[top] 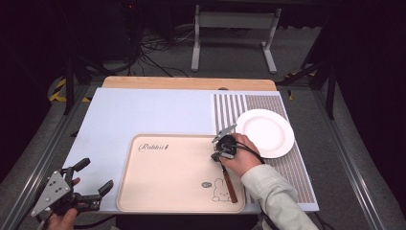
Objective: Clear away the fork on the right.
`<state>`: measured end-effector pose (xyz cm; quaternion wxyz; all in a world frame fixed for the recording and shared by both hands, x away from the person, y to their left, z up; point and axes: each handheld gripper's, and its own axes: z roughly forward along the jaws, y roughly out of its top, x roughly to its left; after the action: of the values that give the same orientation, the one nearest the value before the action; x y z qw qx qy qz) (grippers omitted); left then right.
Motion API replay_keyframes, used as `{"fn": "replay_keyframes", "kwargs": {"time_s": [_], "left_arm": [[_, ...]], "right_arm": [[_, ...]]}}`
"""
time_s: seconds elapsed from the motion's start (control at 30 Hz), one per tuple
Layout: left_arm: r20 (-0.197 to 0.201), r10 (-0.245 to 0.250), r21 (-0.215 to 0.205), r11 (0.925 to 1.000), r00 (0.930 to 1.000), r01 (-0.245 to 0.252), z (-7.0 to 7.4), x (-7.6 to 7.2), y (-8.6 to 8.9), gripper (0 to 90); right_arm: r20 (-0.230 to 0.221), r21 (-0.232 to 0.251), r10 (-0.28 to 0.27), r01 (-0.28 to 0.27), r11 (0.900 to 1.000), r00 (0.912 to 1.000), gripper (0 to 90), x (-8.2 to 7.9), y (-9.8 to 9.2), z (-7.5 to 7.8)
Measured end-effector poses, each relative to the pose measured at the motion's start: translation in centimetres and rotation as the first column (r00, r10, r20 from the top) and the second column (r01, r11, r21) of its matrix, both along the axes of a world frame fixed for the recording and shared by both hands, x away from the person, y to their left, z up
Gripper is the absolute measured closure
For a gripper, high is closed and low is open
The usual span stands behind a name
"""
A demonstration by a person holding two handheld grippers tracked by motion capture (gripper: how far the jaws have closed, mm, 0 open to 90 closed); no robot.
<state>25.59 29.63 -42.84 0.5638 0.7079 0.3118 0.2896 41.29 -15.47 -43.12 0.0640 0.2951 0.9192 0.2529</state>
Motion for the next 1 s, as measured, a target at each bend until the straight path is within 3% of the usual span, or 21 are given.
{"fn": "replay_keyframes", "kwargs": {"time_s": [0.5, 1.0], "left_arm": [[-0.001, -0.001, 0.002, 1.0, 1.0, 0.001, 0.0, 0.0, 0.0, 0.6], [-0.002, 0.002, 0.0, 1.0, 1.0, -0.002, 0.0, 0.0, 0.0, 0.6]], "right_arm": [[-0.011, -0.021, -0.087, 0.086, 0.996, 0.9962, 90.0, 0.2, -1.5, 0.2], [-0.018, -0.035, -0.132, 0.132, 0.991, 0.991, 90.0, 0.3, -2.6, 0.3]]}}
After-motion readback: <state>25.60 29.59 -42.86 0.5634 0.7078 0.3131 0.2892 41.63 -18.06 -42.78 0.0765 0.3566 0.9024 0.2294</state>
